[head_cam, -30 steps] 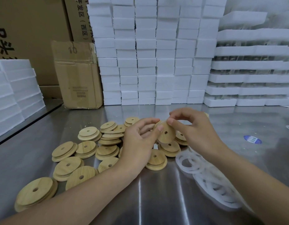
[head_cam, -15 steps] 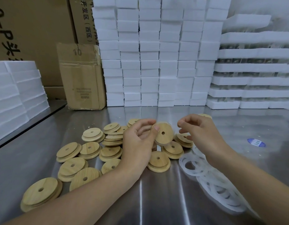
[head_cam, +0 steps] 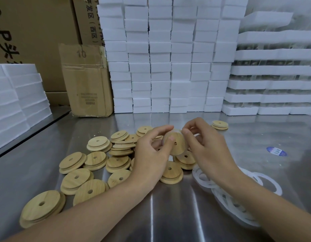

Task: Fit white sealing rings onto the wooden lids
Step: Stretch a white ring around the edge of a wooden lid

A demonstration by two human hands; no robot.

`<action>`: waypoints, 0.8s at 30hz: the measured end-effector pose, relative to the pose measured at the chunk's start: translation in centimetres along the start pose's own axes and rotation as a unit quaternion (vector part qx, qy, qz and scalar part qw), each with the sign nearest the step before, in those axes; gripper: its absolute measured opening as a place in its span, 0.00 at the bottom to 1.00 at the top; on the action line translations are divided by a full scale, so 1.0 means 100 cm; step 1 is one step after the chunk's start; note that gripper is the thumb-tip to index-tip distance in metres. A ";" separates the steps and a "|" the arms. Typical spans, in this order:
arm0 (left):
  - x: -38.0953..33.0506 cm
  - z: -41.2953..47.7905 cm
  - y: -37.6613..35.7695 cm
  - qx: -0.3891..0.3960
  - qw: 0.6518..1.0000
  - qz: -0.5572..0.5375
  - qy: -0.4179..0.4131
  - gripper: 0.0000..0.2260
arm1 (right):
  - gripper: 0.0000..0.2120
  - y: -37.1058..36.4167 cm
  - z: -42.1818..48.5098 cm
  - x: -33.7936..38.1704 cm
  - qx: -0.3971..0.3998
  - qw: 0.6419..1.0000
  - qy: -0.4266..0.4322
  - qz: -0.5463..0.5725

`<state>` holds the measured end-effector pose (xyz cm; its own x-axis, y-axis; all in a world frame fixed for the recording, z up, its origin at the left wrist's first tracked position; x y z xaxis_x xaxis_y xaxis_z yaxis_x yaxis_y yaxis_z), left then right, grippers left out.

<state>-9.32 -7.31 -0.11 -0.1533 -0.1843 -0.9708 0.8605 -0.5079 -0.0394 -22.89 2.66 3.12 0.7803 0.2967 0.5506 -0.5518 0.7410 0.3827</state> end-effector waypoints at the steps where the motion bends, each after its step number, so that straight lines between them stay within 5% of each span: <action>1: -0.001 0.000 0.000 -0.001 1.000 0.004 -0.005 0.10 | 0.06 0.001 0.000 0.001 -0.002 1.000 0.004 0.003; 10: -0.008 -0.003 -0.002 0.007 0.999 0.009 -0.037 0.14 | 0.05 -0.006 0.003 0.010 0.071 0.995 0.002 0.063; 20: -0.008 -0.002 -0.004 0.008 0.998 0.022 -0.050 0.12 | 0.02 0.004 0.011 0.004 0.085 0.996 0.005 0.005; 24: -0.007 -0.002 -0.002 0.002 0.999 0.017 -0.043 0.12 | 0.09 0.003 0.015 -0.005 0.145 0.989 -0.009 0.027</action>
<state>-9.29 -6.92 0.50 -0.1662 -0.2733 -0.9475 0.8636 -0.5041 -0.0060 -23.84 1.85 4.07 0.7432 0.3194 0.5880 -0.6561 0.5200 0.5469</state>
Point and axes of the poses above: each hand's wrist, its own z-axis towards the middle knuckle, its own y-axis out of the back of the hand, x = y × z, the point moved 9 cm from there along z, towards the middle knuckle, and after that the axes turned 13 degrees about y, right-handed, at the moved point
